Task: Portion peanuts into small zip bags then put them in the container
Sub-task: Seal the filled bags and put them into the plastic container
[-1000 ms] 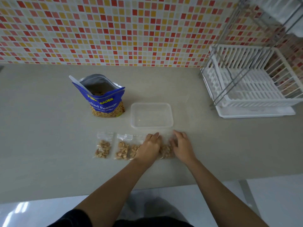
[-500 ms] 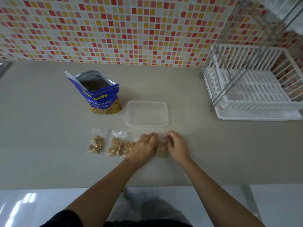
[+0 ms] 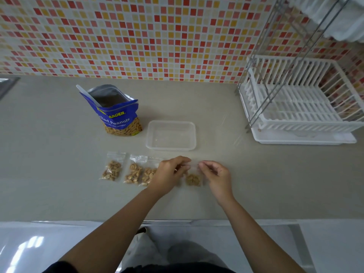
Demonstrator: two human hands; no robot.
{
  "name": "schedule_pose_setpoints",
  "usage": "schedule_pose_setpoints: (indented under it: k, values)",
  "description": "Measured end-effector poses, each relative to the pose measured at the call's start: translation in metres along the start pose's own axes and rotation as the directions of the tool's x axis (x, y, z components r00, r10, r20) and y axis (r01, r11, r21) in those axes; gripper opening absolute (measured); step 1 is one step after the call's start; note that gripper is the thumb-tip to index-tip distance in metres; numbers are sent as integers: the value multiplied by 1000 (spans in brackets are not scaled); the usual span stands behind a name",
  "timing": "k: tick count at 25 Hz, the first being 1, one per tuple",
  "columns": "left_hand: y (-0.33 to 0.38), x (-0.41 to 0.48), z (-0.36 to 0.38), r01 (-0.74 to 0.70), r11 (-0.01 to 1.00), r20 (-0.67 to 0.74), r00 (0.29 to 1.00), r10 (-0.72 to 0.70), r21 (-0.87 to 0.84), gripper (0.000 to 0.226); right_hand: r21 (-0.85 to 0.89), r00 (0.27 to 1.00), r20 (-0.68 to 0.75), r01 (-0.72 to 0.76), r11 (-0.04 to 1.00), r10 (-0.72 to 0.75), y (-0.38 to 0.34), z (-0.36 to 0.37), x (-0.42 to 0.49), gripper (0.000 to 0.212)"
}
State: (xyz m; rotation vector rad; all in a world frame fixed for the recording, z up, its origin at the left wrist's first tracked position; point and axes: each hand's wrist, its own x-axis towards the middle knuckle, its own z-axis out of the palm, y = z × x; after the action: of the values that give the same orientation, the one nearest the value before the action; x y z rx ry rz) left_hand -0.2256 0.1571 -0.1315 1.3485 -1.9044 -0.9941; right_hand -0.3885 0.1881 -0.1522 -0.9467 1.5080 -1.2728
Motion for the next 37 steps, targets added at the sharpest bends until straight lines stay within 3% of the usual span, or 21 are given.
schedule_pose_setpoints:
  k: [4,9,13,18,25,27,30,33,35,37]
  values:
    - [9,-2,-1,-83,993,64,995,78,81,20,25,1000,13,23,999,-24,-3,0,-8,16]
    - [12,3,1,-124,974,38,992,119,189,15,-2,1000,6,25,1000,-25,-7,6,-10,18]
    - [13,6,6,-127,940,16,992,128,317,15,-124,993,-59,95,988,-103,-11,11,-13,20]
    - [13,13,0,-120,922,11,992,124,368,15,-184,975,-185,91,979,-126,-9,16,-8,6]
    - [5,15,-13,-96,915,26,995,93,393,20,-197,974,-177,108,974,-144,-8,14,0,7]
    - [6,13,-13,-30,944,7,1000,30,328,23,-178,983,-164,55,982,-85,-8,11,2,8]
    - [10,6,-5,150,988,8,989,-151,25,20,37,987,-88,-134,990,137,-13,10,11,15]
    - [7,-2,4,294,911,111,956,-273,-289,22,212,957,-59,-267,940,285,-18,10,21,15]
    - [3,-6,11,343,883,75,938,-338,-320,28,124,960,-117,-238,963,253,-12,10,26,13]
    - [2,-10,21,371,902,-3,925,-381,-223,29,-179,975,-180,-161,971,129,-3,9,29,10]
